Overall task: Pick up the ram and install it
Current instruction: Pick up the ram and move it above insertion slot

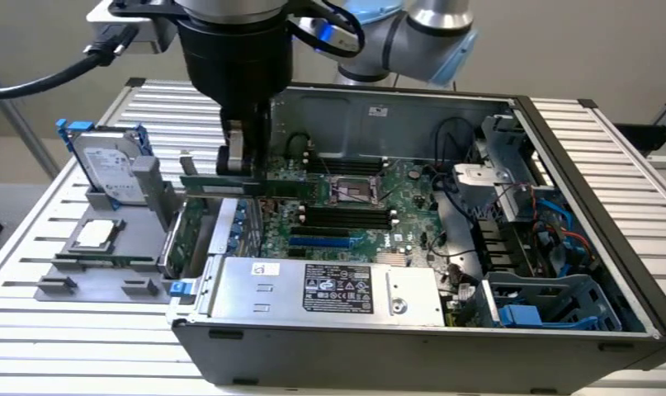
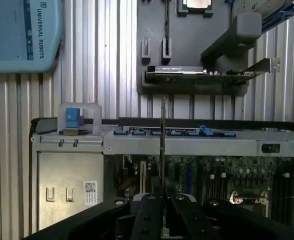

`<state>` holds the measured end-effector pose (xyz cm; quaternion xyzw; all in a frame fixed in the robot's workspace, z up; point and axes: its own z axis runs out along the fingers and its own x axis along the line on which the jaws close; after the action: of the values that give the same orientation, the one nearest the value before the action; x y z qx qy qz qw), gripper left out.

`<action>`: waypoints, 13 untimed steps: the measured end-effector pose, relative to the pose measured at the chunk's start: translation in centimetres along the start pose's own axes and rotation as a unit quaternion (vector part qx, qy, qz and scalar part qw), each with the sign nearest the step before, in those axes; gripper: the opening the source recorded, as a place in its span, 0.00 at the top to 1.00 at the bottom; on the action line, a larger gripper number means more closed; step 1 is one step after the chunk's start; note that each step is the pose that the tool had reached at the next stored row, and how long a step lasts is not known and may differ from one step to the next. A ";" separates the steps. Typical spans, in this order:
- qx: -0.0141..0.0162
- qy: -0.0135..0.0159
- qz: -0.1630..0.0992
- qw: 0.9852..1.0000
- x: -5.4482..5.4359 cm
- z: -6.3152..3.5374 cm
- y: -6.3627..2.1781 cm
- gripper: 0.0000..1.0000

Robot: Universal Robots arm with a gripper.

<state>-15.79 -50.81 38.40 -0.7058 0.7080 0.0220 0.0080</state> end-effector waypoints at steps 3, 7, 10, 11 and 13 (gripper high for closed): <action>0.000 0.000 0.000 1.000 0.0 -0.03 -1.36 1.00; 0.000 0.000 0.000 1.000 0.0 -0.08 -3.65 1.00; 0.000 0.000 0.000 1.000 0.0 -0.10 -5.01 1.00; 0.000 0.000 0.000 1.000 -0.1 -0.11 -5.48 1.00; 0.000 0.000 0.000 1.000 -0.2 -0.11 -6.36 1.00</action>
<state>-9.43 -50.66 38.39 -0.7058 0.7080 0.0221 0.0079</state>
